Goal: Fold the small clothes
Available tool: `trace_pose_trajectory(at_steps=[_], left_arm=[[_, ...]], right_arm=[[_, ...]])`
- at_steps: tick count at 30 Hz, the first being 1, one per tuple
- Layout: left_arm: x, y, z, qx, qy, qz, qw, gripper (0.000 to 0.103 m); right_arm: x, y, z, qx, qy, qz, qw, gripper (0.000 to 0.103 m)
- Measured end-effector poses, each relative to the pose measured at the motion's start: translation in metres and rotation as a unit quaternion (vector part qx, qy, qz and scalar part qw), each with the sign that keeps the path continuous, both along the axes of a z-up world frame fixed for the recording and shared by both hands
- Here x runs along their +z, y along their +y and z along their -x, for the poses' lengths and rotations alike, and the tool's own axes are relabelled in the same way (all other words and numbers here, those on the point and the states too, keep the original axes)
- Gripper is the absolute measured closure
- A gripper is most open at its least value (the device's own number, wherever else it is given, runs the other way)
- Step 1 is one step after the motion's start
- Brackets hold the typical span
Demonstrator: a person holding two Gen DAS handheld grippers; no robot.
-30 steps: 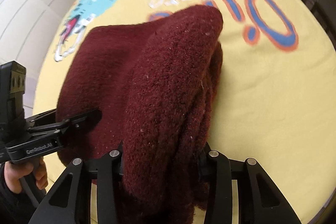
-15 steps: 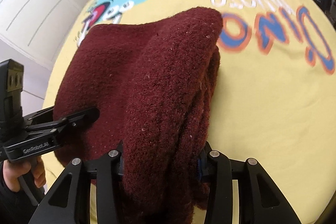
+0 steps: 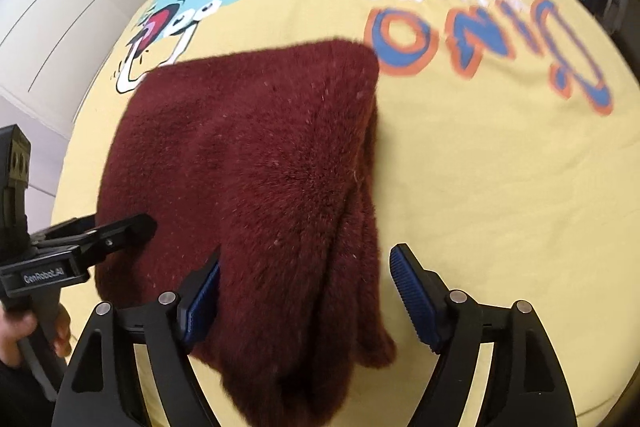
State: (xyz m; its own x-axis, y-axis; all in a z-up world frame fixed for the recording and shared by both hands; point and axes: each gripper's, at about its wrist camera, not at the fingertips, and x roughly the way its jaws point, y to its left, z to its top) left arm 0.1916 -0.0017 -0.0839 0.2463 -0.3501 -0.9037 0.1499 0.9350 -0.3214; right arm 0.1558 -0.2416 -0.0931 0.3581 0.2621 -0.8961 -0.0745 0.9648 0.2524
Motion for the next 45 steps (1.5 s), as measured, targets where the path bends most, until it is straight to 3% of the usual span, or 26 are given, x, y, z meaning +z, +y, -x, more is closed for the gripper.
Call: trace_pose_trajectory(at_steps=[1,6,10,15,20,25,31,37,45], left_arm=[[0.006,0.003,0.003,0.000,-0.008,0.002,1.0000,0.001],[0.022,0.010,0.018,0.004,-0.036,-0.017,0.9992,0.001],[0.016,0.002,0.023,0.004,-0.055,-0.047,0.9974,0.001],[-0.012,0.008,0.029,0.014,-0.034,-0.072,0.9967,0.001],[-0.031,0.004,0.031,0.016,-0.044,-0.074,0.9962,0.000],[-0.040,0.010,0.034,0.031,-0.040,-0.050,0.9974,0.000],[-0.008,0.019,0.050,0.064,-0.037,-0.053,0.9959,0.001],[0.043,0.028,0.090,0.073,-0.083,-0.081,0.9905,0.001],[0.099,0.038,0.154,0.091,-0.138,-0.124,0.9783,0.001]], right_arm=[[0.004,0.000,0.003,0.002,-0.007,0.009,1.000,0.017],[0.012,-0.009,0.020,-0.001,-0.024,0.033,0.999,0.000],[0.004,-0.011,0.017,-0.014,-0.042,0.045,0.998,0.000],[-0.016,-0.015,0.011,-0.016,-0.043,0.074,0.996,0.000],[-0.033,-0.024,0.013,-0.010,-0.053,0.084,0.995,0.000],[-0.035,-0.031,0.016,-0.029,-0.044,0.056,0.997,0.000],[0.007,-0.033,0.040,-0.037,-0.069,0.036,0.996,0.000],[0.067,-0.044,0.087,-0.041,-0.113,0.055,0.991,0.000],[0.104,-0.060,0.149,-0.056,-0.134,0.087,0.986,0.000]])
